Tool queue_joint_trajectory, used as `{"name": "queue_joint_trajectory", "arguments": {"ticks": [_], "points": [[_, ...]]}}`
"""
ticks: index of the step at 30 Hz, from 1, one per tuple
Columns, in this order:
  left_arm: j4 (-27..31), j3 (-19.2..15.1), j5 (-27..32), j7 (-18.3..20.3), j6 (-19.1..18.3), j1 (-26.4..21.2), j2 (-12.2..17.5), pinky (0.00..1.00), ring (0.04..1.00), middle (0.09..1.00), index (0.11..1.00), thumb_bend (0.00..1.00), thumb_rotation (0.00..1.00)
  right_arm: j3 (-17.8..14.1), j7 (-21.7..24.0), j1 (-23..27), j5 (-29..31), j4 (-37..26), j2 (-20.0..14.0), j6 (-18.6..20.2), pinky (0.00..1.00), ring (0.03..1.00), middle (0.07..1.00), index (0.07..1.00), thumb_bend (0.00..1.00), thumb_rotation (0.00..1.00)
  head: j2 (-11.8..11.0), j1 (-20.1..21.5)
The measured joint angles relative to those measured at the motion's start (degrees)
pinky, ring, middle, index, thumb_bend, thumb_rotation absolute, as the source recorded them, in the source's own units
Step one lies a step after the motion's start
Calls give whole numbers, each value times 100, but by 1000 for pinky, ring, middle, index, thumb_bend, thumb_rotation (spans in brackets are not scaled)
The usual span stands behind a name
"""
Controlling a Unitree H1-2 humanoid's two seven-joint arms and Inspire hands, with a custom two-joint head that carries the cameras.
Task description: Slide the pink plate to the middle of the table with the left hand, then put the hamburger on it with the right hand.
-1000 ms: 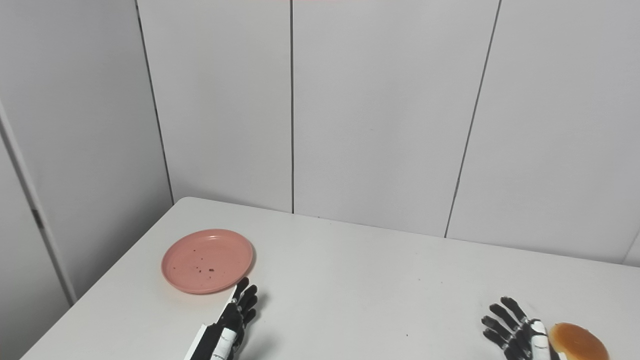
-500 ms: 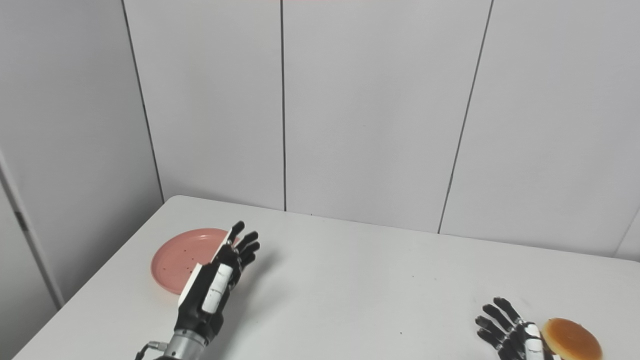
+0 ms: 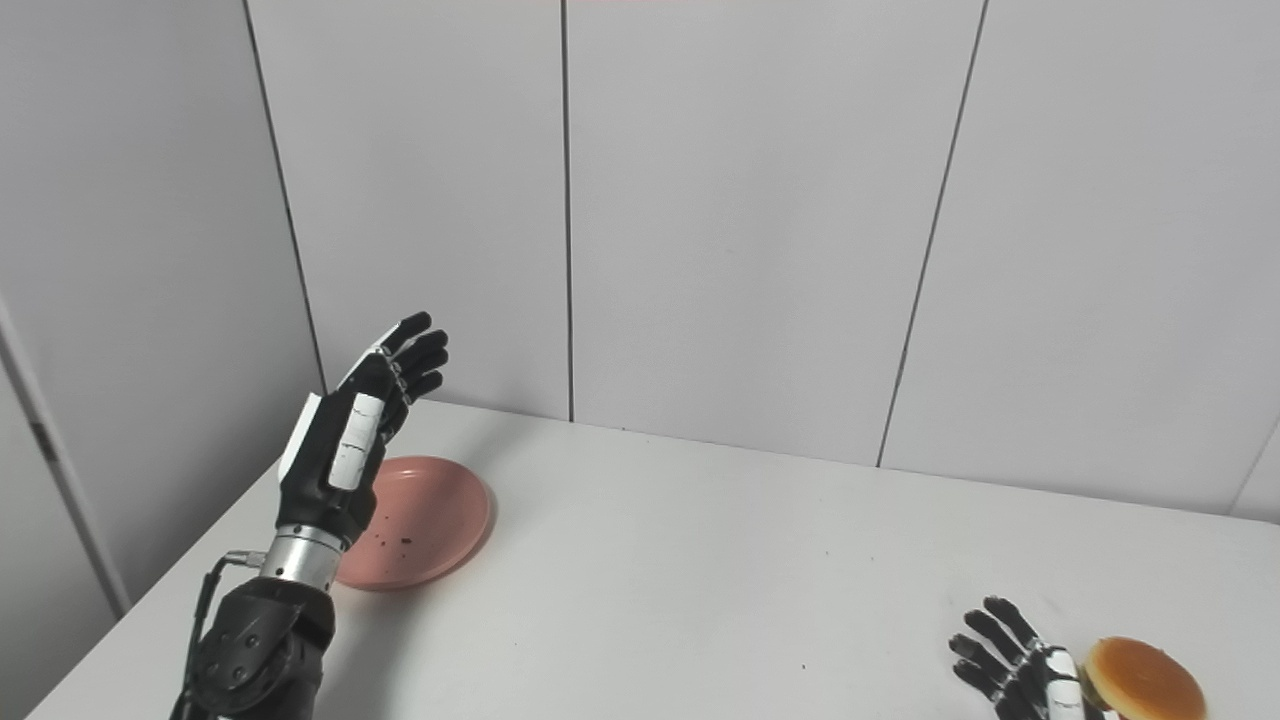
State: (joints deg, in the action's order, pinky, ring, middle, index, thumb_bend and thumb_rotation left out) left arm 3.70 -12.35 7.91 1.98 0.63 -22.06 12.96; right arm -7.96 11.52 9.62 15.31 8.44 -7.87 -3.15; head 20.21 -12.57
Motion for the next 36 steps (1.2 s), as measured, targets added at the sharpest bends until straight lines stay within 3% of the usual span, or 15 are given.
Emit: {"name": "queue_joint_trajectory", "arguments": {"ticks": [10,15,25,36], "points": [[-995,-536,-20,-170,111,-496,744,930,921,901,883,998,881,-19,14,-17,54,3,-7,0,795,786,830,845,820,1000,9,0],[-1998,-648,-1,-182,521,-663,923,908,899,872,877,997,885,-26,19,-13,74,3,1,-1,796,784,829,839,815,1000,26,26],[-4565,-669,1,-122,1651,-1052,1246,862,910,880,879,1000,896,-38,22,-27,107,-1,-3,-1,795,787,833,835,817,1000,62,53],[-6348,-406,-78,-167,2190,-1469,1522,845,891,875,888,955,901,-38,28,-50,123,-48,-7,-1,791,788,833,833,820,1000,123,88]]}}
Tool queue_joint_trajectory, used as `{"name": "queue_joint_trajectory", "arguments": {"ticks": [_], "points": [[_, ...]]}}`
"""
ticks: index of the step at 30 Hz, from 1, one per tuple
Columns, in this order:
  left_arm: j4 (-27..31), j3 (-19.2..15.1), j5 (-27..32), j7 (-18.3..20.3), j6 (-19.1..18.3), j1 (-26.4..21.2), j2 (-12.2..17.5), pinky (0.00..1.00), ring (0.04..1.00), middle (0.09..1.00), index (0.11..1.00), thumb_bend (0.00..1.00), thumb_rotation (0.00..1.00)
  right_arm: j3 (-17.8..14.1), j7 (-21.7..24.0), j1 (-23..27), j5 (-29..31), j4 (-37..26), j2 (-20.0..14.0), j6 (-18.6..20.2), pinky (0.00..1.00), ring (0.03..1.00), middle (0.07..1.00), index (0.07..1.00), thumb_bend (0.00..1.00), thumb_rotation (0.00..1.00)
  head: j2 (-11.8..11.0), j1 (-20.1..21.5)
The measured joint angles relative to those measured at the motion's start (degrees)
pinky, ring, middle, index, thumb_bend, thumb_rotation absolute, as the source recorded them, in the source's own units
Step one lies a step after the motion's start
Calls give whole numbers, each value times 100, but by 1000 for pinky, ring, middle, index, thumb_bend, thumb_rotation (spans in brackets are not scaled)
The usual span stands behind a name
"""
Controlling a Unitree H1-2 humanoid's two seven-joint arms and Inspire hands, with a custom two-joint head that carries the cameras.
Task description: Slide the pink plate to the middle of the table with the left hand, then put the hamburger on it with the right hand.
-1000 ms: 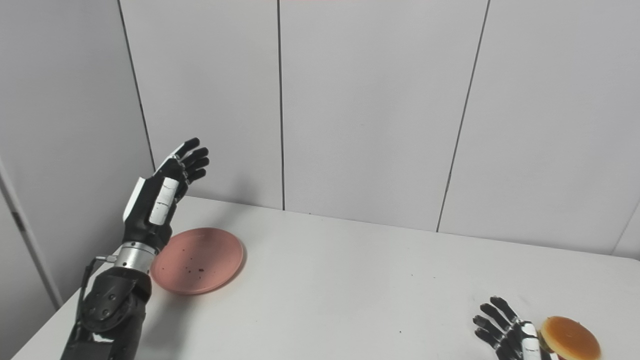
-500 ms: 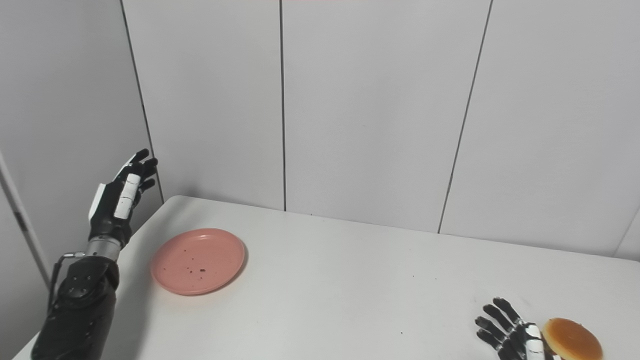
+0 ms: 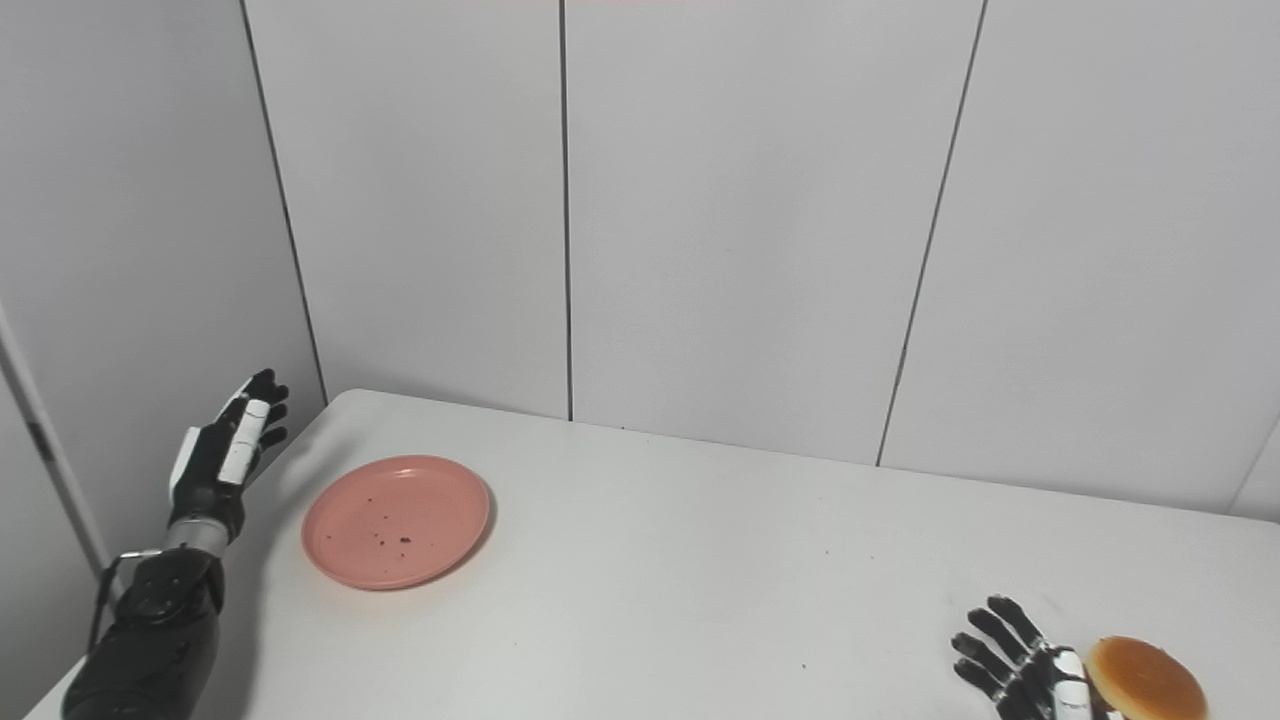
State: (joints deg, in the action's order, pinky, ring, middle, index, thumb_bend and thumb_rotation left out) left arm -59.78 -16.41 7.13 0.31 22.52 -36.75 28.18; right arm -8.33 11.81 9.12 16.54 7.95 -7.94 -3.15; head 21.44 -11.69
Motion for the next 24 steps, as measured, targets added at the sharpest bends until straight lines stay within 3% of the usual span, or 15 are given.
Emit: {"name": "queue_joint_trajectory", "arguments": {"ticks": [2,6,13,18,24], "points": [[-274,118,-31,11,116,-41,58,861,887,865,884,991,864,-1,1,-20,1,-35,-1,0,791,789,835,837,816,1000,9,9],[-702,202,-33,100,133,-133,63,840,889,863,883,963,821,0,7,-36,12,-54,-7,0,796,789,832,832,808,1000,35,26],[-708,276,58,214,147,-154,-101,841,868,867,881,887,843,6,3,-54,6,-83,-6,0,797,787,832,832,807,1000,44,62],[-868,479,-2,163,273,-231,-121,817,881,874,887,929,868,6,0,-59,8,-90,-5,1,793,784,826,823,813,1000,62,79],[-718,577,27,168,303,-154,-207,859,889,873,905,899,867,7,-10,-87,-4,-126,-6,1,799,788,831,828,816,1000,97,97]]}}
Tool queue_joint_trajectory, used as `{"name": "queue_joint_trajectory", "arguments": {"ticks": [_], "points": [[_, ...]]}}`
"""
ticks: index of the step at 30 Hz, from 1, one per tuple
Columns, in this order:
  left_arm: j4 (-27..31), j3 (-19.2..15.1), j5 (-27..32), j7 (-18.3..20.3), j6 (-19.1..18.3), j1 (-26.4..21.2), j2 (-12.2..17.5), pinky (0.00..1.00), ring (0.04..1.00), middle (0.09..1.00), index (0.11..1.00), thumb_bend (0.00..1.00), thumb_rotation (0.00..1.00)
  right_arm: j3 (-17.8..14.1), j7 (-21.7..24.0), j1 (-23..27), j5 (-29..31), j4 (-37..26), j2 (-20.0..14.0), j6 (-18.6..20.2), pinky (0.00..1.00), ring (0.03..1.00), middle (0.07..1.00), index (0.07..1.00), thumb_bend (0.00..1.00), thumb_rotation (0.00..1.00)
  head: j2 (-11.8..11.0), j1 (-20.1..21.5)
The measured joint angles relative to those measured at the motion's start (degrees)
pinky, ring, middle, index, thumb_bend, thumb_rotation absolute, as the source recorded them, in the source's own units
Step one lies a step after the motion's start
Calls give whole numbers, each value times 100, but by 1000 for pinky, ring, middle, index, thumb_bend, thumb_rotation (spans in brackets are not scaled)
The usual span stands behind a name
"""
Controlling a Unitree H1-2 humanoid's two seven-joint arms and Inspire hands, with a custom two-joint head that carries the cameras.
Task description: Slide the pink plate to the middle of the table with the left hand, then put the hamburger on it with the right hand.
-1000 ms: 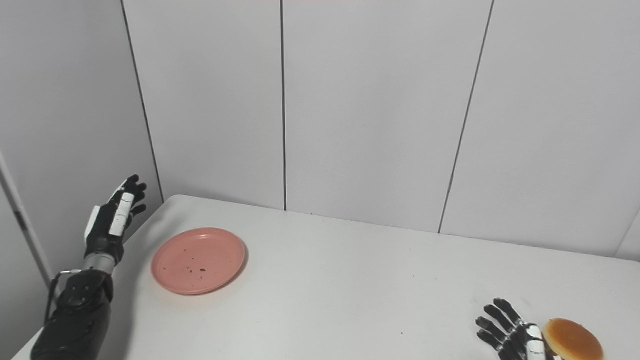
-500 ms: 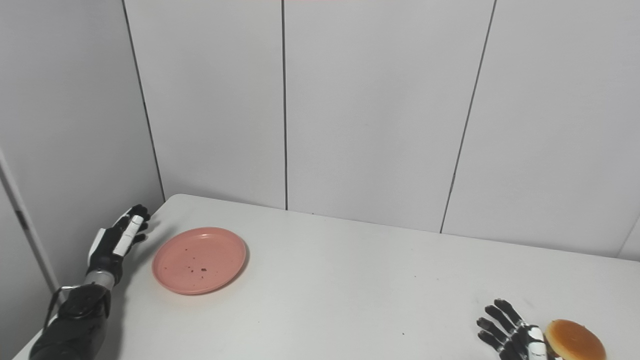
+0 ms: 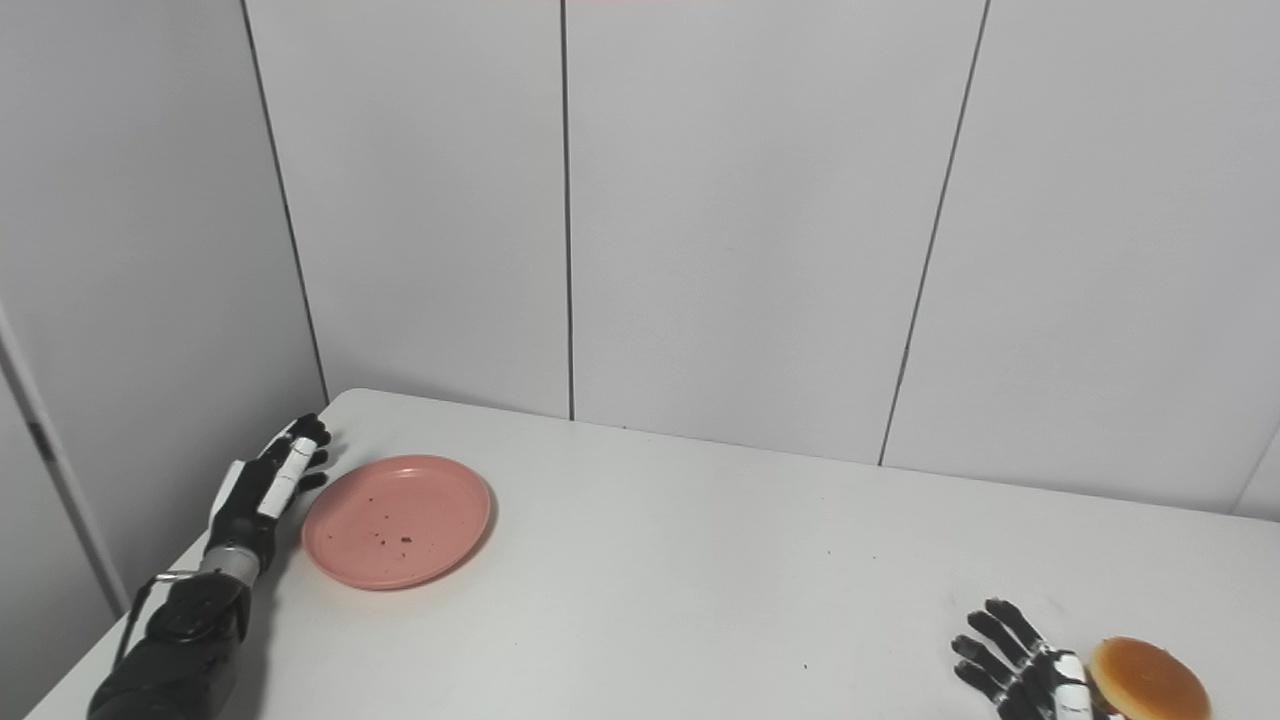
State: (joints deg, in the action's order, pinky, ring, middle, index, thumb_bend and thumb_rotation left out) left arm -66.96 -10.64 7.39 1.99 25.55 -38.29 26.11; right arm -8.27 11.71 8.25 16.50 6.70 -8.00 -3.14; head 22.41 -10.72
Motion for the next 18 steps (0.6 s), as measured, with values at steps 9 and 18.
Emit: {"name": "queue_joint_trajectory", "arguments": {"ticks": [9,18], "points": [[60,30,35,95,43,43,-120,829,885,883,925,955,857,12,-11,-24,-23,-29,1,1,799,779,829,824,815,1000,18,18],[56,48,118,336,67,43,-151,844,904,894,924,989,851,21,-12,-59,-43,-72,6,15,799,779,830,830,817,1000,53,62]]}}
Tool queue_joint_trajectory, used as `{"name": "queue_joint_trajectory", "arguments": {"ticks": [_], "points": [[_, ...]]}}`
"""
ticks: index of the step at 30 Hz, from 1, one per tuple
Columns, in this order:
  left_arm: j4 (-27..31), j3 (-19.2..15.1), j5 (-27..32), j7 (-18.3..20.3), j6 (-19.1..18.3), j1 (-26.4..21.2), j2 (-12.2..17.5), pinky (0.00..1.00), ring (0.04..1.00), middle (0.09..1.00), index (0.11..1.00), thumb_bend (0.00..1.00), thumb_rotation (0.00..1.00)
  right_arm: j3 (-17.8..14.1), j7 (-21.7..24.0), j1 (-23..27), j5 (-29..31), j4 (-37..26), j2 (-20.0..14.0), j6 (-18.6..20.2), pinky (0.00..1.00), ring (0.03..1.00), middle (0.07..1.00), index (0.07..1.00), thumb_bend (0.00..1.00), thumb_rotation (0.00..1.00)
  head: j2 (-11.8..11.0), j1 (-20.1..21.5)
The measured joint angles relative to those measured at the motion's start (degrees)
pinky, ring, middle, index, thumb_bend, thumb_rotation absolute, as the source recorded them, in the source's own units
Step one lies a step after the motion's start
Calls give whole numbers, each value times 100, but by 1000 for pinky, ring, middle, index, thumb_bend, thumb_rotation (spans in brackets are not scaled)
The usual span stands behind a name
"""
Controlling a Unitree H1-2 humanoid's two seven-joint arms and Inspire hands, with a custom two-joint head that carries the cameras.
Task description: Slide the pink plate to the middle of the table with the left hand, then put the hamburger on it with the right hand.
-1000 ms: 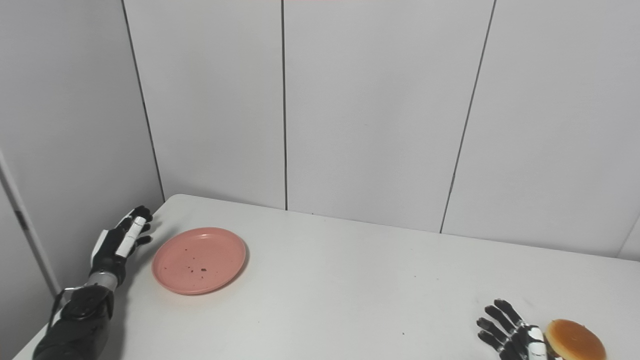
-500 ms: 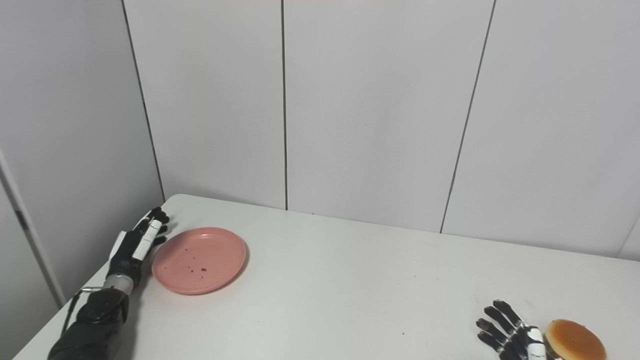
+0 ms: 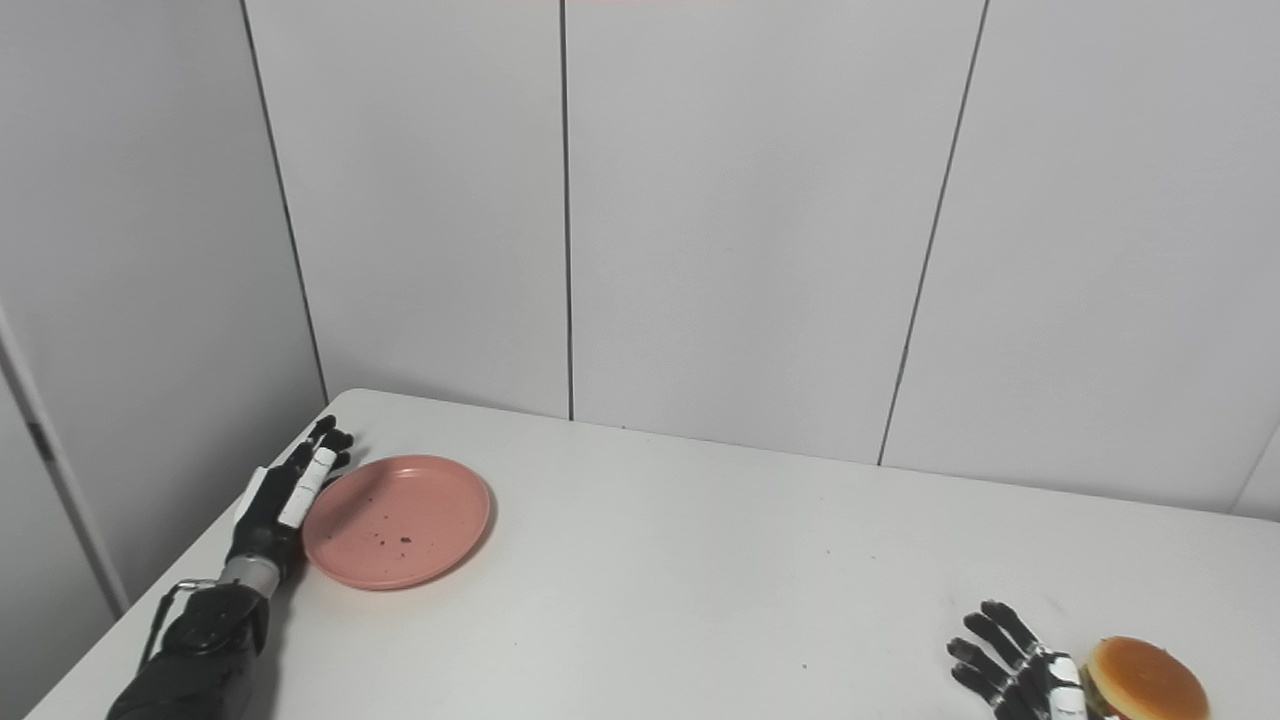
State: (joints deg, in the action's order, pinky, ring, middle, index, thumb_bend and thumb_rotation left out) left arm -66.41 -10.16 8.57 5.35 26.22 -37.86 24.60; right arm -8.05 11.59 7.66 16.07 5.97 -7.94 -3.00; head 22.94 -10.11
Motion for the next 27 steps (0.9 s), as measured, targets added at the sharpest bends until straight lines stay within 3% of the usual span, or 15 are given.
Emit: {"name": "queue_joint_trajectory", "arguments": {"ticks": [9,20,27], "points": [[382,-48,254,238,-182,97,-256,854,906,890,901,1000,823,19,-14,-30,-27,-45,7,12,792,776,829,828,798,1000,26,26],[1035,22,338,325,-482,290,-578,813,879,886,906,972,874,48,-101,-31,-56,-48,11,13,775,768,827,832,794,1000,44,62],[1268,58,359,334,-623,353,-690,873,902,901,929,926,873,62,-107,-45,-59,-68,13,14,775,770,831,833,789,1000,70,114]]}}
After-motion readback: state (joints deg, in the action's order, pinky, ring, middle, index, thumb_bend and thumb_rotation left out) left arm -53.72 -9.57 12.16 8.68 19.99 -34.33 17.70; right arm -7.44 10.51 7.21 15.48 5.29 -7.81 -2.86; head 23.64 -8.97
